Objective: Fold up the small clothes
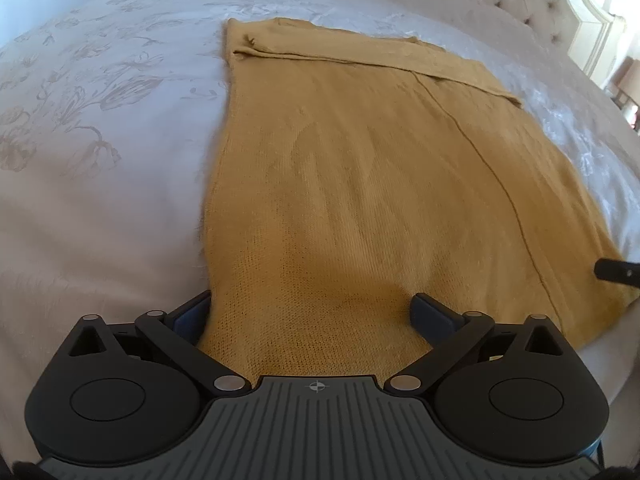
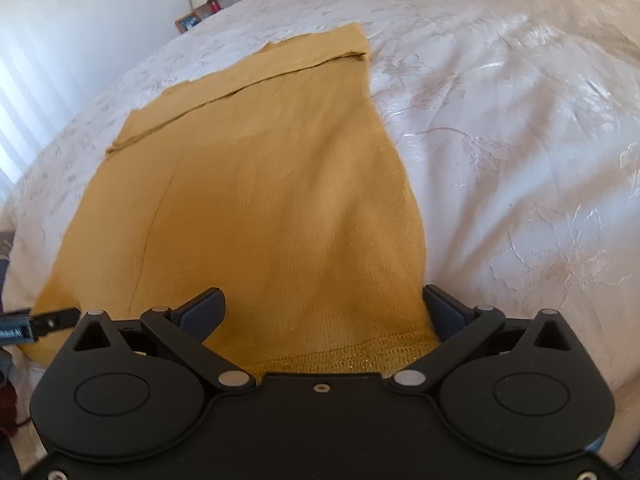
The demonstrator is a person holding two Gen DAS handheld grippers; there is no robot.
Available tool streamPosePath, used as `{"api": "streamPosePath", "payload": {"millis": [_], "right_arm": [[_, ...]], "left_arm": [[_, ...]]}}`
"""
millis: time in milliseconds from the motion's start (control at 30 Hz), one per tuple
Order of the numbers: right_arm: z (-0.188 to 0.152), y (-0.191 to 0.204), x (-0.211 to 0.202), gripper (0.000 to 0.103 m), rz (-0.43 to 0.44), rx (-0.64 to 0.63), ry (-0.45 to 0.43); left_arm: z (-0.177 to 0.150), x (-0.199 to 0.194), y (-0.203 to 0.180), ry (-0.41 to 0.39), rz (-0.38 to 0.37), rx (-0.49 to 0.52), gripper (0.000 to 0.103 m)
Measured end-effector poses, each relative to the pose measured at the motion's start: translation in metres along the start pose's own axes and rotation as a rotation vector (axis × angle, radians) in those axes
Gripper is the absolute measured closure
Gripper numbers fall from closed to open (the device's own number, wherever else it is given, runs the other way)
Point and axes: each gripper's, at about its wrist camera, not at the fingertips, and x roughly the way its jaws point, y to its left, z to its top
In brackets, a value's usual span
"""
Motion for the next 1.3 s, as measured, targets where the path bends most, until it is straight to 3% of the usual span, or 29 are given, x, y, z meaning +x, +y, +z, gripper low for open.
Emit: {"api": "streamPosePath", "payload": {"millis": [133, 200, 233, 300, 400, 633, 700, 767, 800, 867, 933, 1100, 1200, 1300], "right_arm": [[0.000, -0.003, -0.002, 0.000, 0.021, 0.033, -0.008], [0.000, -0.005, -0.003, 0.000, 0.029, 0.045, -0.010], [0.001, -0.005, -0.003, 0.000, 0.032, 0.051, -0.011], [0.001, -0.007, -0.003, 0.000, 0.039, 0.062, -0.012], [0.002, -0.009, -0.005, 0.000, 0.050, 0.078, -0.014], [0.002, -0.011, -0.007, 0.000, 0.070, 0.099, -0.010], [0.002, -0.011, -0.009, 0.004, 0.079, 0.106, -0.008], [0.002, -0.014, -0.011, 0.041, 0.087, 0.121, -0.011], [0.002, -0.016, -0.011, 0.050, 0.090, 0.131, -0.005], [0.002, -0.021, -0.012, 0.087, 0.107, 0.158, 0.012], [0.004, -0.025, -0.015, 0.087, 0.112, 0.175, 0.034], [0.007, -0.031, -0.038, 0.087, 0.031, 0.122, 0.041], [0.005, -0.038, -0.042, 0.087, 0.056, 0.145, 0.053], [0.005, -0.042, -0.042, 0.079, 0.082, 0.170, 0.051]], "left_arm": [[0.000, -0.001, 0.000, -0.005, 0.001, 0.002, 0.007], [-0.001, -0.004, -0.003, -0.020, 0.020, 0.019, 0.032], [-0.001, -0.006, -0.004, -0.023, 0.019, 0.025, 0.039], [0.000, -0.008, -0.007, -0.026, 0.005, 0.034, 0.067], [0.001, -0.010, -0.012, -0.020, -0.028, 0.034, 0.083], [0.002, -0.008, -0.018, -0.015, -0.028, 0.025, 0.083], [0.002, -0.008, -0.017, -0.013, -0.031, 0.016, 0.083], [0.001, -0.008, -0.016, -0.011, -0.032, 0.013, 0.083], [0.001, -0.008, -0.016, -0.011, -0.032, 0.012, 0.083], [0.001, -0.009, -0.016, -0.011, -0.032, 0.012, 0.083], [0.001, -0.009, -0.016, -0.009, -0.034, 0.012, 0.083], [0.003, -0.014, -0.014, 0.001, -0.034, 0.007, 0.083], [0.001, -0.016, -0.012, 0.002, -0.034, 0.004, 0.082], [-0.002, -0.021, -0.011, -0.009, -0.035, 0.010, 0.078]]}}
